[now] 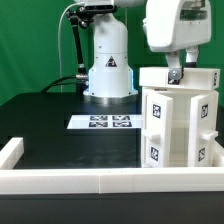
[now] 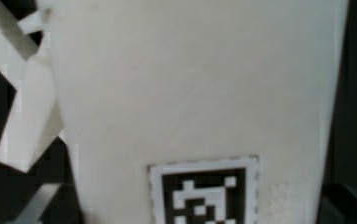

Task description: Assemble cabinet

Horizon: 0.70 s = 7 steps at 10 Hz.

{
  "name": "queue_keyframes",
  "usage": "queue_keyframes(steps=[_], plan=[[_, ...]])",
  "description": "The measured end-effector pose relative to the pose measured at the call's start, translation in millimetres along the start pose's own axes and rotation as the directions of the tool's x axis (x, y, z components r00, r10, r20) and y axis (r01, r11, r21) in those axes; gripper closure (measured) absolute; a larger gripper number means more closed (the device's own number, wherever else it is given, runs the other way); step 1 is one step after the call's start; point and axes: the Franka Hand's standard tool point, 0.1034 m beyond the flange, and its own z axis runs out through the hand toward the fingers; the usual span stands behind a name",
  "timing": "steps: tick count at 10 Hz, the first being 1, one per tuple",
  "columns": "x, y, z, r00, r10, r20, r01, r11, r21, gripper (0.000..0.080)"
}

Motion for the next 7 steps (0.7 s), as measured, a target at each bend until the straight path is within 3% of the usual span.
queue_keyframes(steps=[4, 7], plan=[[-0.7, 0.6, 0.3, 0.960, 0.279, 0.000, -0.279, 0.960, 0.000, 0.0236], [-0.2, 1.5, -0.2, 0.788, 0.615, -0.029, -0.615, 0.788, -0.007, 0.0236]])
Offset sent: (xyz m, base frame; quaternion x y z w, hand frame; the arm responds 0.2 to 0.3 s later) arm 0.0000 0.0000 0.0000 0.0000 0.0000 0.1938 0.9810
